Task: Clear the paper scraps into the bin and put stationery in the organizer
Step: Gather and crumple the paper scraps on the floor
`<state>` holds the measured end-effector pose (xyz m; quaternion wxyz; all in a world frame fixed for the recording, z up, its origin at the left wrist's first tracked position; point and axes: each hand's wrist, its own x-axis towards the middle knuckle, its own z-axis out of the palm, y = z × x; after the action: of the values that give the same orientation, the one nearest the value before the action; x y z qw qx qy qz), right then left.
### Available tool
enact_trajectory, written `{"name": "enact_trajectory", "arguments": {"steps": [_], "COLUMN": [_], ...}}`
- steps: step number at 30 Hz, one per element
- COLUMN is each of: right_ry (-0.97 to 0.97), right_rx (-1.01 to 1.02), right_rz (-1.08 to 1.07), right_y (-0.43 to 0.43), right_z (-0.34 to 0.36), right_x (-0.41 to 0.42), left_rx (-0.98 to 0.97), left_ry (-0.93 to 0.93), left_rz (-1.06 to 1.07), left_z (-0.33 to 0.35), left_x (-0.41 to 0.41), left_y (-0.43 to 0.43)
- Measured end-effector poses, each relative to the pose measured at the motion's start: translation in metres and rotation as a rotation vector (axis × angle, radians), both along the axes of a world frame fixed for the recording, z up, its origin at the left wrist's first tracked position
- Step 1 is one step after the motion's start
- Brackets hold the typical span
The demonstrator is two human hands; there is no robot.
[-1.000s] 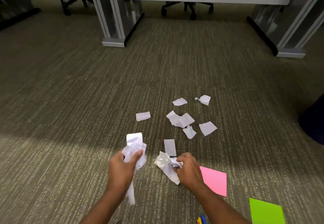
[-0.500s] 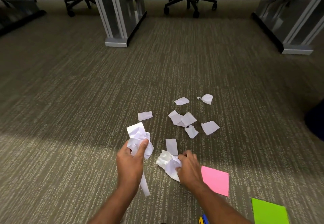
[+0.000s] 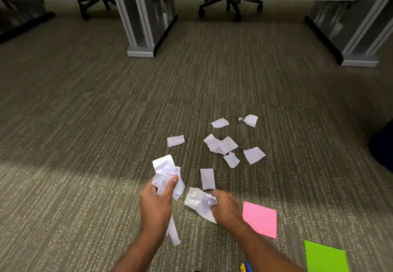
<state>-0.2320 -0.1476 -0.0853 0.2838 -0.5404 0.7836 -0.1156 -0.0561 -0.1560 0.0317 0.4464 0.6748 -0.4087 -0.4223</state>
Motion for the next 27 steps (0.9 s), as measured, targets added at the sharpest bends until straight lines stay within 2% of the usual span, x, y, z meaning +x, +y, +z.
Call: {"name": "enact_trajectory", "arguments": {"steps": [8, 19, 23, 27], "right_ry": [-0.063, 0.159, 0.124, 0.043], "right_rx": [-0.045, -0.042, -0.010, -0.013], "right_rz": [0.023, 0.162, 0.178, 0.099], "right_y": [0.013, 0.009, 0.007, 0.011], "right_z": [0.005, 0.006, 0.008, 0.010], "right_x": [0.012, 0.015, 0.015, 0.015], "left_rx": [0.016, 0.018, 0.023, 0.025], "left_ry": [0.001, -0.009, -0.024, -0.007], "left_rz": [-0.008, -0.018, -0.011, 0.005], "left_z": [0.002, 0.004, 0.005, 0.006], "left_x": [0.003, 0.011, 0.010, 0.009], "left_y": [0.005, 0.008, 0.006, 0.004]}}
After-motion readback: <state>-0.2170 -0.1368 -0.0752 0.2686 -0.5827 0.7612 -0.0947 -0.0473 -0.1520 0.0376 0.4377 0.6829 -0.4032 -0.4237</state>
